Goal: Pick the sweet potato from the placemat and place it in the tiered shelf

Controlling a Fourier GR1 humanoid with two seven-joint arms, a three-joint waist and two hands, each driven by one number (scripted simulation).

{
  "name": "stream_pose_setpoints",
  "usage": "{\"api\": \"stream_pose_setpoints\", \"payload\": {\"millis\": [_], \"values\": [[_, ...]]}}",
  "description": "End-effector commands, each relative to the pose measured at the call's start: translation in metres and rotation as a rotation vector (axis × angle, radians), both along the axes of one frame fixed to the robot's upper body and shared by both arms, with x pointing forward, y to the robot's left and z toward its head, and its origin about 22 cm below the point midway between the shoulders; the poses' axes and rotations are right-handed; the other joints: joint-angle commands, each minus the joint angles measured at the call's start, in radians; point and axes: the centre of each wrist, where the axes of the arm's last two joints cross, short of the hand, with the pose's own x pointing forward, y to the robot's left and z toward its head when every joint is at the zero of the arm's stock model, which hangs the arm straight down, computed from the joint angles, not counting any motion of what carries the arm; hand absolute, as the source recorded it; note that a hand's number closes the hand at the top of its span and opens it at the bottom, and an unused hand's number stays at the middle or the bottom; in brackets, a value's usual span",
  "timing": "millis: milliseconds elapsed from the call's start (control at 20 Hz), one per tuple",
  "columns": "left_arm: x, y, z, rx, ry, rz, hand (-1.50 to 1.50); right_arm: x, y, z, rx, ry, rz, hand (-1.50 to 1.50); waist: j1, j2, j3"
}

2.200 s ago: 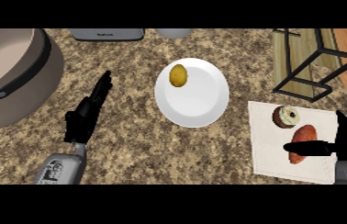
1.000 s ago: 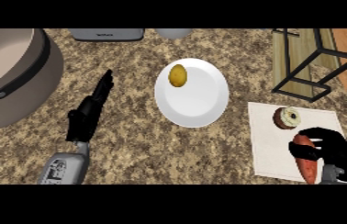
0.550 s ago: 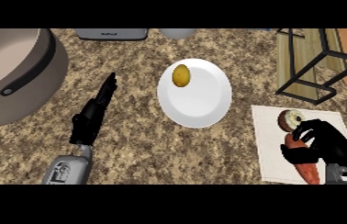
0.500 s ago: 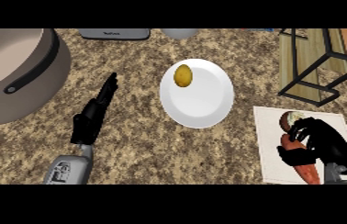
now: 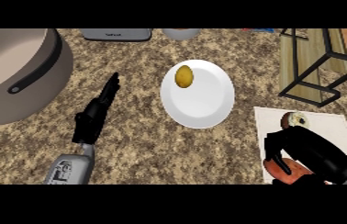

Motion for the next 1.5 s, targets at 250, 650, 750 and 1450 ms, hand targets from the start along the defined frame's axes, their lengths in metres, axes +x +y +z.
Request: {"api": "stream_pose_setpoints", "payload": {"millis": [250, 650, 750, 1450], "values": [[-0.004, 0.014, -0.002, 0.008, 0.003, 0.059, 0.0, 0.008, -0.078, 0.064, 0.381, -0.07, 0.373, 1.5, -0.08, 0.005, 0.0], [0.0, 0.013, 0.004, -0.004, -0.018, 0.069, 0.0, 0.005, -0.19, 0.139, 0.517, -0.273, 0.281, 1.5, -0.068, 0.016, -0.004], [-0.005, 0.013, 0.003, -0.007, -0.013, 0.046, 0.0, 0.001, -0.21, 0.157, 0.559, -0.329, 0.242, 1.5, -0.046, 0.015, -0.005], [0.009, -0.002, 0.007, 0.003, -0.029, -0.009, 0.0, -0.015, -0.277, 0.223, 0.647, -0.471, 0.055, 1.5, 0.001, 0.031, -0.007]]}}
